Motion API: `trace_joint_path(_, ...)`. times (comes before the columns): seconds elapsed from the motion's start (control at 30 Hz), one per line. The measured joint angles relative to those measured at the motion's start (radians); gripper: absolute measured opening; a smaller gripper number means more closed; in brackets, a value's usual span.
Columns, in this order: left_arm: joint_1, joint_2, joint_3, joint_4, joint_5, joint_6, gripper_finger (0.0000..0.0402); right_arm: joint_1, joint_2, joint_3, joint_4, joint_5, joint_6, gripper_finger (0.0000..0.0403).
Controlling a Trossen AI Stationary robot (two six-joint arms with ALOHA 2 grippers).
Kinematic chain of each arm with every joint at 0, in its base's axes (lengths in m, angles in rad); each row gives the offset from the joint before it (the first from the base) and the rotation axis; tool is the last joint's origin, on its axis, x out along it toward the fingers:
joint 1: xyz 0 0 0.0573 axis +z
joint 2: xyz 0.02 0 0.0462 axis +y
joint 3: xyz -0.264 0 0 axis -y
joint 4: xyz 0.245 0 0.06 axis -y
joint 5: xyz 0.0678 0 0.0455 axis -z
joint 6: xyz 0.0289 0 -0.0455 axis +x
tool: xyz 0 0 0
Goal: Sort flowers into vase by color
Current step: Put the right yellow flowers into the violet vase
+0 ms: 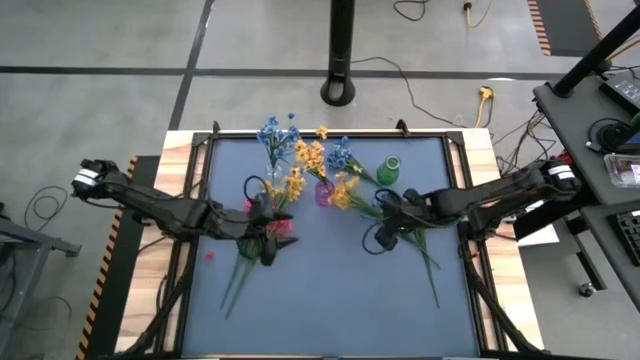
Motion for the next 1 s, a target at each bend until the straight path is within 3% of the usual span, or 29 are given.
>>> trace_joint_path(0.1, -0.017, 0.074, 0.05, -0.001, -0.026, 0.037, 0.0313, 0.036, -0.028, -0.006, 0.004, 0.046, -0.001, 0.0017)
trace_joint_path(0.23, -0.043, 0.159, 0.102, -0.004, -0.049, 0.071, 0.0313, 0.095, -0.061, -0.03, 0.049, 0.184, 0.011, 0.0016)
trace_joint_path(0.43, -0.061, 0.239, 0.145, 0.068, -0.09, 0.137, 0.0313, 0.176, -0.119, -0.133, 0.332, 0.35, -0.031, 0.0015)
trace_joint_path(0.77, -0.06, 0.324, 0.14, 0.304, -0.067, 0.299, 0.0312, 0.319, -0.197, -0.312, 0.879, 0.406, -0.223, 0.0014)
trace_joint_path(1.0, -0.06, 0.362, 0.14, 0.483, -0.041, 0.387, 0.0312, 0.374, -0.213, -0.352, 1.103, 0.405, -0.396, 0.0013)
